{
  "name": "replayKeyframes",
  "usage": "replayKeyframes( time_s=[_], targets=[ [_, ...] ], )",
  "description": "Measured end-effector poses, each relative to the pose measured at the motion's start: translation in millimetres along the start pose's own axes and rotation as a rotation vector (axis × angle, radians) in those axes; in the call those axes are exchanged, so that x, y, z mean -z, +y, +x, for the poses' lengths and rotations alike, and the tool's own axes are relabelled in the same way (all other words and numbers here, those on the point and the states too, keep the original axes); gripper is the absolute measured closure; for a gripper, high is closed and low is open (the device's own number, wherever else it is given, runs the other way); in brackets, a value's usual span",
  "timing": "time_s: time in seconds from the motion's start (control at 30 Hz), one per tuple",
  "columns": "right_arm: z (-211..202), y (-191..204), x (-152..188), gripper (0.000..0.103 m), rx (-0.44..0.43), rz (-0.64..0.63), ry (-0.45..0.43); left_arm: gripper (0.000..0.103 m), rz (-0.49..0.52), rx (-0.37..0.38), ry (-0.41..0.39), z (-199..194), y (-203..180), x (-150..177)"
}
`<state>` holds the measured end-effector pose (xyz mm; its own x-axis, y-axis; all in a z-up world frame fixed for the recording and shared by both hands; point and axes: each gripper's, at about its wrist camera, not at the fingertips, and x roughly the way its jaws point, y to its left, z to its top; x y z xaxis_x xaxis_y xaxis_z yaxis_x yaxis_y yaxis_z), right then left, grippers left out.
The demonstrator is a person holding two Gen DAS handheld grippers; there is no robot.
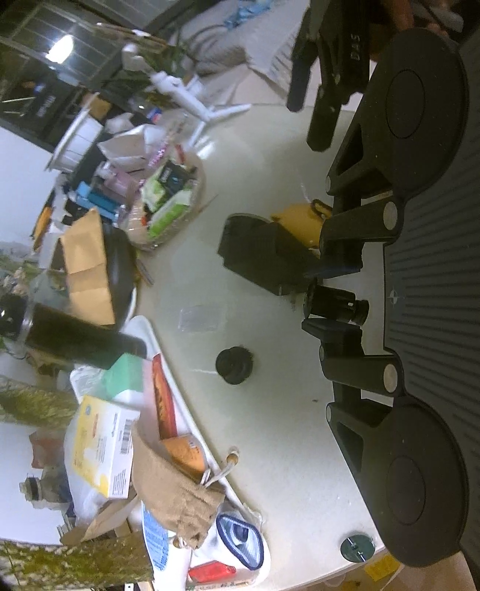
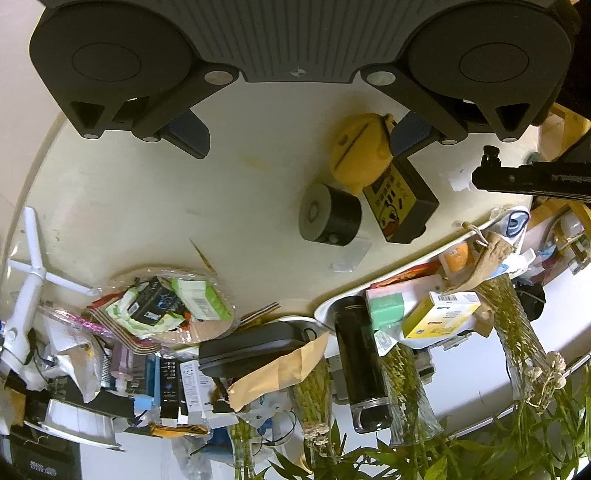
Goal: Organize rigid objects
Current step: 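Grasp the yellow duck toy with the right tool while the left tool holds the clip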
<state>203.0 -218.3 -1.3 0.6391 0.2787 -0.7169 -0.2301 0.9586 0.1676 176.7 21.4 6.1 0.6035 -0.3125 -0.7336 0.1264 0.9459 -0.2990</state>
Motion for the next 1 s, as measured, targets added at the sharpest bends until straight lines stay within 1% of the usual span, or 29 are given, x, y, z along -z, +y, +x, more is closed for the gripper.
replayKeyframes(
  time_s=[0.1,0.23,0.3,0.43,0.6,0.73,0.9,0.97,1.0],
  targets=[
    [5.3,3.4,-2.1,0.0,-0.014,0.011,0.01,0.08,-0.06,0.034,0.005,-1.4,11.6,-1.3],
    [12.5,9.4,-6.1,0.0,-0.03,0.023,0.021,0.08,-0.223,0.137,0.058,3.9,38.0,-2.3],
    [15.9,11.4,-8.1,0.0,-0.036,0.027,0.024,0.08,-0.293,0.175,0.077,6.5,49.7,-2.0],
    [22.6,13.9,-12.6,0.0,-0.048,0.037,0.032,0.08,-0.361,0.207,0.088,7.4,62.9,-0.3],
    [31.7,15.2,-16.7,0.0,-0.071,0.068,0.044,0.08,-0.376,0.213,0.089,7.2,67.1,0.2],
    [42.3,17.8,-20.3,0.0,-0.09,0.091,0.061,0.08,-0.311,0.164,0.06,3.0,61.8,-2.2],
    [56.9,24.8,-22.1,0.001,-0.09,0.088,0.102,0.08,-0.274,0.139,0.044,2.3,58.5,-2.7],
    [63.2,29.1,-21.8,0.003,-0.076,0.065,0.126,0.08,-0.259,0.123,0.037,1.7,57.5,-3.0],
    [66.6,31.7,-21.5,0.007,-0.076,0.054,0.139,0.08,-0.255,0.116,0.036,1.6,57.5,-3.0]
  ],
)
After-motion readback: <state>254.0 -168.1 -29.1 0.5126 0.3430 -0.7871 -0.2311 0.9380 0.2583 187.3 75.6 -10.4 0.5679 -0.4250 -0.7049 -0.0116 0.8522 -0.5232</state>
